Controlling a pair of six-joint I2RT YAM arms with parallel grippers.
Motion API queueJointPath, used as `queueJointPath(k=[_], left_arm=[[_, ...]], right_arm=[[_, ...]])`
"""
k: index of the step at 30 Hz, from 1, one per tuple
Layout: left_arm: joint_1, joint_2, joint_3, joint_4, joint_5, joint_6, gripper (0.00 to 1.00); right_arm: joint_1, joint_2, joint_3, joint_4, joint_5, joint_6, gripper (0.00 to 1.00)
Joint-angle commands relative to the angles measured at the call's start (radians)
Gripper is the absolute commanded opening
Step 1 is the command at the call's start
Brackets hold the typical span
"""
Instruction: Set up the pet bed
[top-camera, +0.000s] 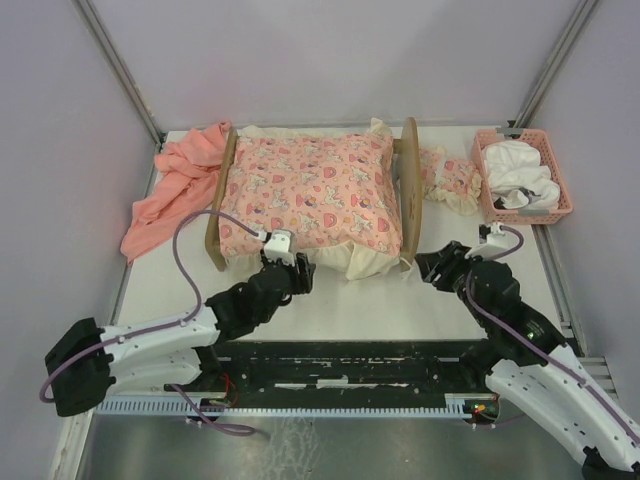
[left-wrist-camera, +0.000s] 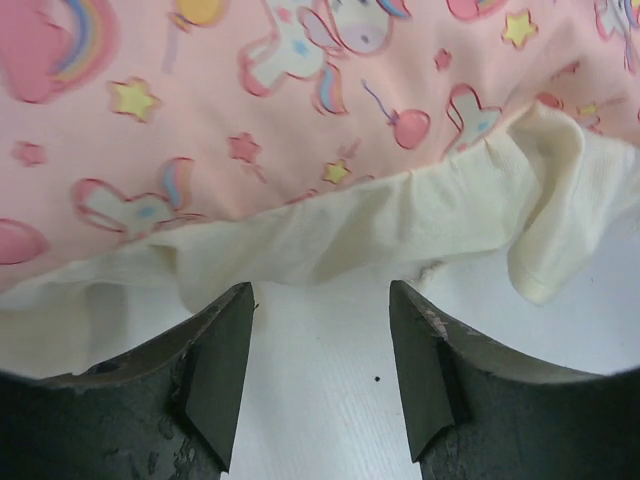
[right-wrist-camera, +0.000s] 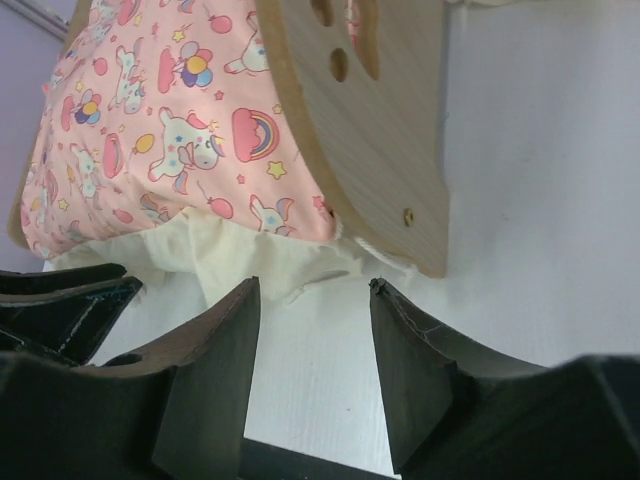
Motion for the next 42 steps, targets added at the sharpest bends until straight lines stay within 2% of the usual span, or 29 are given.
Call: queueJointPath(k=[1,6,13,22,28,30,31,32,33,36,39,42], left_arm=[[0.001,-0.146,0.089,-0.280,-0.225,-0.026,0.65],[0.013,-0.253,0.136,-0.441,-0.376,-0.010,0.67],[0.088,-0.299,0.139,-0.541,-0.354,-0.048,0.65],[0.176,-0.251,0.077,-0.540,-0.348,-0.159,0.66],[0.211,-0.248,0.015,-0.458,-0.401,-0.201,0.65],[0.222,-0.240,0.004,-0.424,-0.408,-0.192,0.60],[0.226,-0.234,0.001,-0.414,-0.411,-0.193,0.58],[0.234,-0.228,-0.006,-0.403,-0.415,-0.195,0.52],[0.246,-0.223,-0.010,-0.387,-0.409,-0.196,0.46],[0.274,-0.220,-0.040,-0.350,-0.397,-0.194,0.23],[0.305,-0.232,-0.062,-0.337,-0.398,-0.205,0.04],[0.329,-0.262,-0.074,-0.332,-0.414,-0.204,0.03]], right_arm=[[0.005,0.111,0.079,0.058,-0.097,0.024,0.55],[0.089,0.237,0.090,0.167,-0.066,0.051,0.58],[0.339,0.456,0.155,0.240,0.151,0.011,0.59],[0.470,0.735,0.233,0.240,0.320,-0.010,0.64],[0.474,0.855,0.272,0.161,0.448,-0.031,0.57],[0.475,0.867,0.260,0.161,0.472,-0.033,0.53],[0.475,0.864,0.247,0.177,0.485,-0.037,0.47],[0.474,0.858,0.230,0.195,0.497,-0.043,0.40],[0.473,0.845,0.213,0.216,0.506,-0.055,0.28],[0.470,0.813,0.157,0.291,0.522,-0.107,0.04],[0.451,0.794,0.119,0.316,0.536,-0.130,0.02],[0.424,0.784,0.094,0.302,0.545,-0.138,0.02]])
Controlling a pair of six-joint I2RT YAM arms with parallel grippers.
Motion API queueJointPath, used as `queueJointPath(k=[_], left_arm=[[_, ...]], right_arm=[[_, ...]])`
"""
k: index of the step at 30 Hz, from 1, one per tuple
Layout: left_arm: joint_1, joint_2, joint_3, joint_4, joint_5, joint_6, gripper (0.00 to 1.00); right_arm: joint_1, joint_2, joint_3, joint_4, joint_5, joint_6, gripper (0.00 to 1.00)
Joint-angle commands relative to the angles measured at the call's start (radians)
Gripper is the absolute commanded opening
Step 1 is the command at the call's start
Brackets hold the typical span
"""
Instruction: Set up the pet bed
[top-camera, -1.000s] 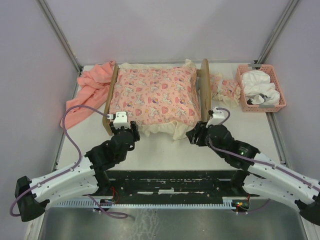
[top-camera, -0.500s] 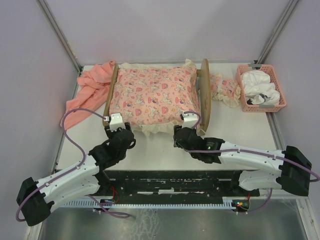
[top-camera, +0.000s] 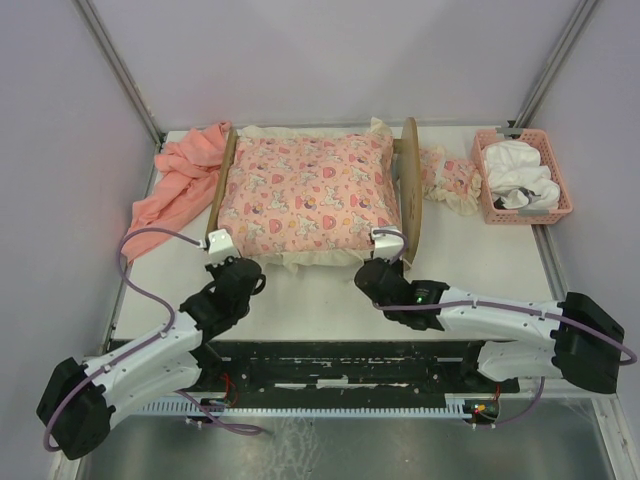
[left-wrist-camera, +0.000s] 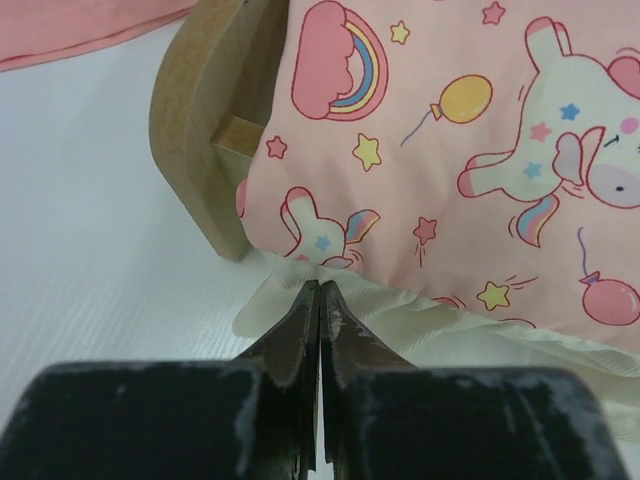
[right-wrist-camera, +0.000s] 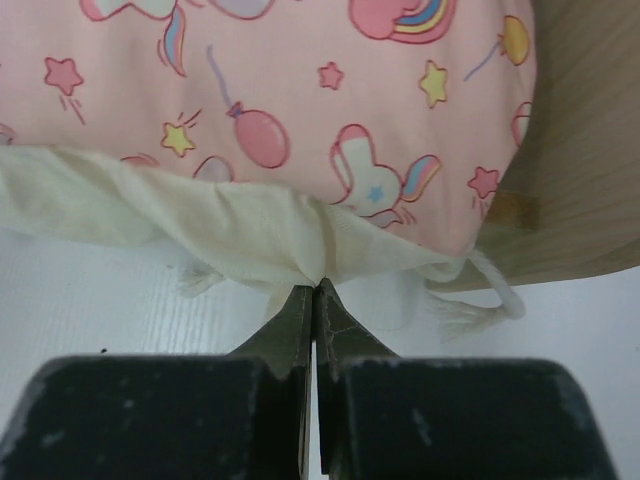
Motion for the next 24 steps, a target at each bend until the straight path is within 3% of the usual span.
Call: queueJointPath(k=[1,8,12,15,18,24], left_arm=[[0.033,-0.046,-0.009,0.069,-0.060,-0.037,0.03],[0.060,-0.042,-0.002,0.074,-0.089,-0.025,0.03],[0.060,-0.023,0.001,0.060,-0.083,-0.062,0.04],[0.060,-0.036,0.025,0.012,-0.086,-0.096,0.25],[0.060,-0.072,0.071,-0.055,-0.091,-0.123,0.51],[0.060,-0.137,0.211,-0.094,-0.086,-0.024,0.60]], right_arm=[[-0.034,-0.041,-0.032,0.027,0.083,-0.033,0.02],[-0.040,-0.090,-0.058,-0.056,0.151,-0.002,0.02],[-0.040,-0.118,-0.049,-0.051,0.108,-0.023,0.03],[-0.040,-0.165,-0.003,-0.090,0.020,-0.061,0.25],[-0.040,-0.210,0.087,-0.165,-0.032,-0.091,0.32],[-0.043,-0.195,0.283,-0.197,-0.020,-0.216,0.53]])
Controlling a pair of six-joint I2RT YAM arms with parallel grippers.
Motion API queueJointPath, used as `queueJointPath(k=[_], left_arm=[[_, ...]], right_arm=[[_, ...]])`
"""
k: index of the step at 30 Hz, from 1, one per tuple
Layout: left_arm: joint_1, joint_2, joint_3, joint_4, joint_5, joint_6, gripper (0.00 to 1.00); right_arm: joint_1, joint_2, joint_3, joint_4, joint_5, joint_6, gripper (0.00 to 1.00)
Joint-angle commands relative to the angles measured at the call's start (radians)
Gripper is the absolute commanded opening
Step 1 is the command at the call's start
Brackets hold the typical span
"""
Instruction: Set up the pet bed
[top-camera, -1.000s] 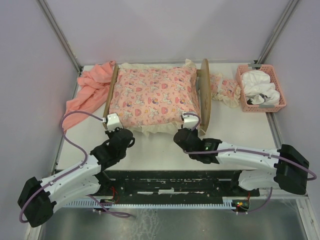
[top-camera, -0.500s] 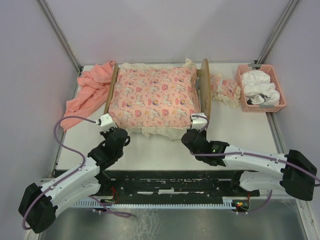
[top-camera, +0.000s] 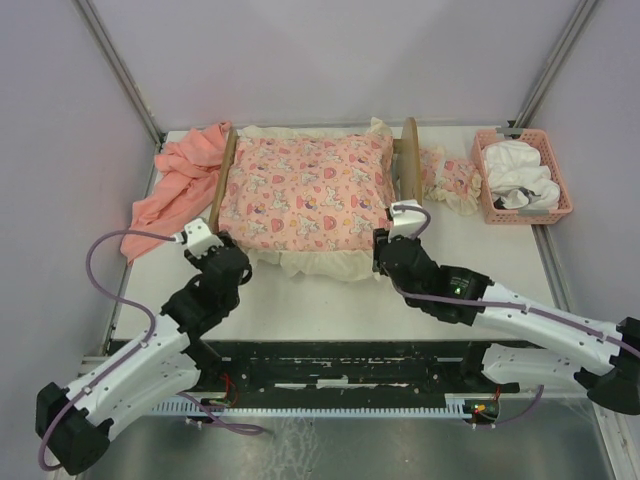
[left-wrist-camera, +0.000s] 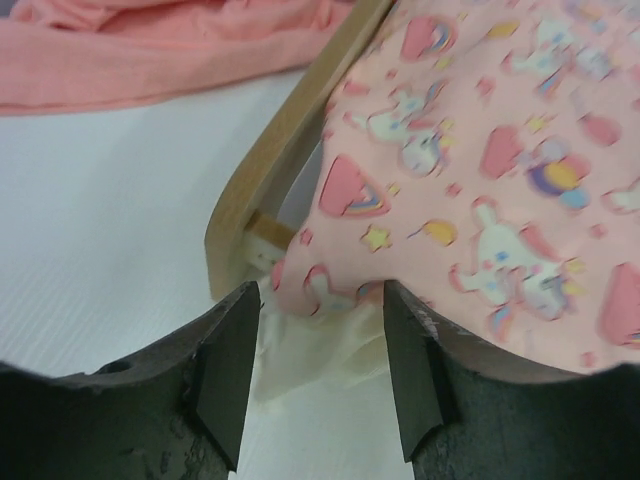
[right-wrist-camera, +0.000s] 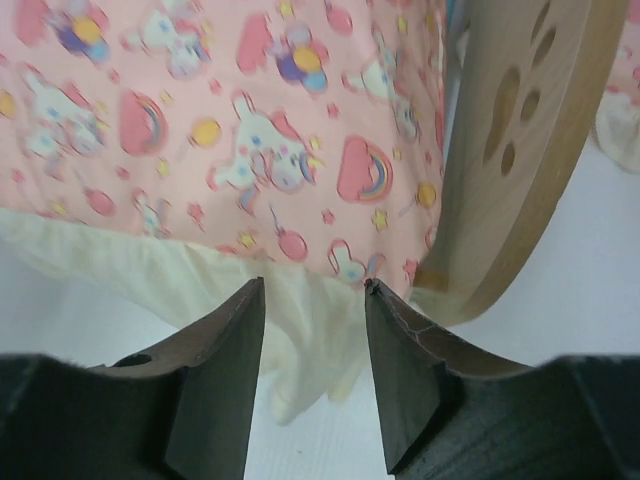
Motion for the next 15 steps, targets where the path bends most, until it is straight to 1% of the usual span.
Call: queueJointPath(k=[1,3,6,8,11,13,15], left_arm=[[0.006,-0.044,0.141,0.031,-0.051,0.092,0.61],[0.006,-0.017,0.192,0.090,-0.038,0.186,0.62],[0.004,0.057,0.292,0.082,-0.048,0.218,0.63],[0.005,0.103,0.326,0.135,-0.018,0.252,0.63],[0.010,0.195,0.375,0.222,0.083,0.302,0.63],[0.028,0.273,0.433,0.220,0.145,0.293,0.63],[0.074,0.350,0.490,0.194,0.227,0.262,0.63]], right_arm=[[-0.014,0.024,0.173,0.006,0.016,-0.146,0.56],[-0.040,0.082,0.251,0.021,0.010,-0.203,0.62],[-0.104,0.199,0.362,0.015,-0.046,-0.247,0.65],[-0.143,0.269,0.411,0.037,-0.091,-0.269,0.65],[-0.225,0.373,0.454,0.064,-0.183,-0.280,0.65],[-0.267,0.438,0.473,0.063,-0.211,-0.281,0.63],[-0.300,0.488,0.475,0.044,-0.213,-0.279,0.60]])
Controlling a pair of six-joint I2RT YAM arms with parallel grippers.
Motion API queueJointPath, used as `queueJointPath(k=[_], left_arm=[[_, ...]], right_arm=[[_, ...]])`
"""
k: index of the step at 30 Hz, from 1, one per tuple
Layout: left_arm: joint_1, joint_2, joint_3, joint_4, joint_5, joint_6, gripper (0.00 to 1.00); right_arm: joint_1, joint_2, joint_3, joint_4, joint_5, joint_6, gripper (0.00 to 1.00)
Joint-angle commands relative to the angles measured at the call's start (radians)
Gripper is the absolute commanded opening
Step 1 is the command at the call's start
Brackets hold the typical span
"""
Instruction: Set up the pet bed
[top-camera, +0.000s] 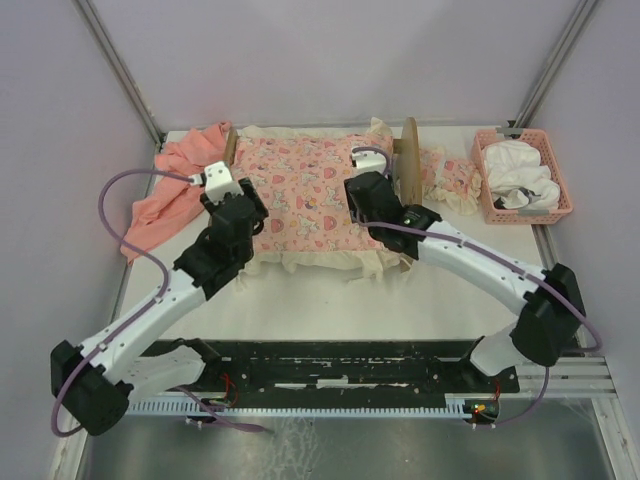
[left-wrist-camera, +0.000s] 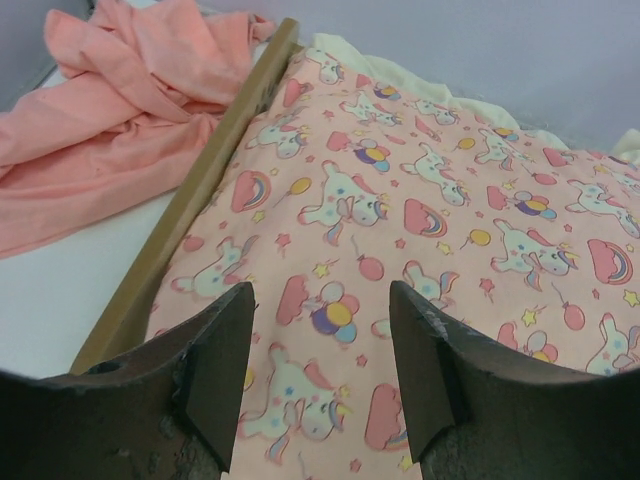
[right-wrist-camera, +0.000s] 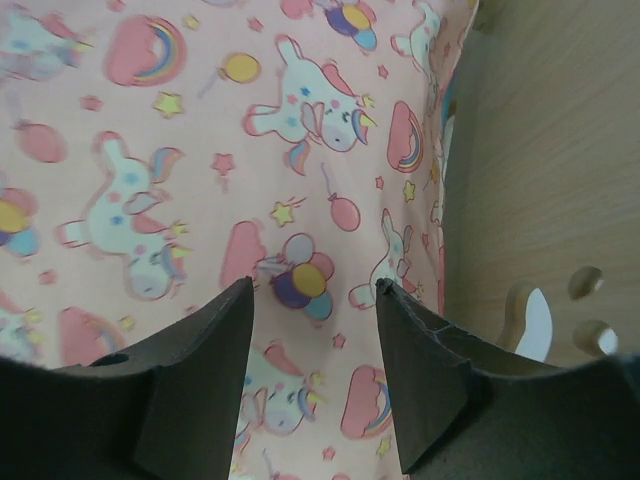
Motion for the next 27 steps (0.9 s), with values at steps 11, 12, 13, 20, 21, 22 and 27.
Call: queueJointPath(k=[11,12,13,20,21,22,27], left_arm=[[0.308,0.209,0.128,-0.006,0.441,-0.090,0.63],[0.309,0.203,0.137,-0.014,0.448,-0.082,0.63],[0.310,0.195,0.148,-0.028,0.460,-0.076,0.64],[0.310,0.100,0.151,-0.105,0.637,0.021,0.79],[0.309,0.080,0.133,-0.102,0.684,0.044,0.82],[0.309,0.058,0.112,-0.098,0.734,0.061,0.85],[0.308,-0.023,0.060,-0.131,0.905,0.089,0.99]], right_arm=[[-0.116,0.016,0.053,-0.156,-0.006,-0.007,0.54],[-0.116,-0.003,0.071,-0.162,-0.041,-0.009,0.54],[-0.116,-0.018,0.090,-0.165,-0.082,-0.015,0.55],[-0.124,-0.103,0.232,-0.198,-0.300,-0.094,0.70],[-0.129,-0.105,0.253,-0.215,-0.293,-0.107,0.72],[-0.143,-0.105,0.285,-0.228,-0.277,-0.123,0.75],[-0.264,-0.073,0.361,-0.234,-0.184,-0.189,0.88]])
